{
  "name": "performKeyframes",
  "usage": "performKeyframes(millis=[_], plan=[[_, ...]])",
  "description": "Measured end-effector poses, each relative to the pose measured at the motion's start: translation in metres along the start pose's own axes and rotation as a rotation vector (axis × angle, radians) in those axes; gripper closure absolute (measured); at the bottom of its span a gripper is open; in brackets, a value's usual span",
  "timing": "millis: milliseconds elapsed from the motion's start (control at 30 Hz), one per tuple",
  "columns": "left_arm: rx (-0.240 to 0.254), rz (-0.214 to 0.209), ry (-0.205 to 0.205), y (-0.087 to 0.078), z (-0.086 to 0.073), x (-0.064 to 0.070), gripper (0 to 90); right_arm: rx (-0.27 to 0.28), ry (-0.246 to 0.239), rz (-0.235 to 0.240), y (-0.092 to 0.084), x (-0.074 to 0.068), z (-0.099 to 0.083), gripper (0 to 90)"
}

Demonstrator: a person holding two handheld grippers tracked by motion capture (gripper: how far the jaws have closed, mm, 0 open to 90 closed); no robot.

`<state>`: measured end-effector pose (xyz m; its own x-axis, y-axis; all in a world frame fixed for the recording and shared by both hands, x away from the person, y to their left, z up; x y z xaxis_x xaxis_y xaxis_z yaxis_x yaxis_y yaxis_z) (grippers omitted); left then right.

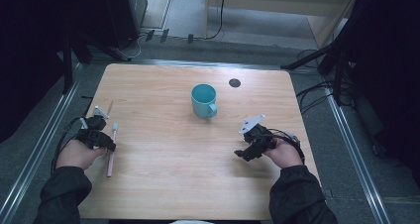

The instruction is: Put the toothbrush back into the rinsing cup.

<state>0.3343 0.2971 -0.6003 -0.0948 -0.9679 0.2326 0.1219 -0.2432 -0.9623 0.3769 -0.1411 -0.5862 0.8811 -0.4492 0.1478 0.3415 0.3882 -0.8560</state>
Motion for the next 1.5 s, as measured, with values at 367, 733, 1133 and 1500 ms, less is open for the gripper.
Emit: performKeyframes(millis=[367, 733, 1133, 1500], plan=[[-0.009, -0.002, 0.001, 0.0062, 0.0004, 0.0010, 72.6, 0.001, 0.002, -0.003, -0.0012, 0.0005, -0.0026, 20.7], [-0.016, 0.003, 0.032, 0.0066, -0.0007, 0.0030, 77.9, -0.006, -0.002, -0.008, -0.0006, 0.0005, -0.0035, 20.7], [-0.021, -0.006, 0.063, 0.0082, -0.0004, 0.0073, 83.3, -0.009, -0.006, -0.005, -0.0002, -0.0001, -0.0038, 20.7], [-0.027, -0.024, 0.061, 0.0084, 0.0001, 0.0086, 83.7, -0.016, -0.006, -0.003, 0.0005, -0.0003, -0.0049, 20.7]])
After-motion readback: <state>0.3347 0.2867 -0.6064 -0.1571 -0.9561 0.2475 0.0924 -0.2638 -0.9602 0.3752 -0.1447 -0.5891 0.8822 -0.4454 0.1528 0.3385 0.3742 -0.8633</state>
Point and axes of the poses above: each handheld gripper's, and its own axes: y roughly forward along the jaws, z roughly out of its top, x roughly to its right, the point moved 10 cm from there along y, roughly forward along the jaws, and after that the axes turned 5 degrees about -z, right-handed, at the moved point
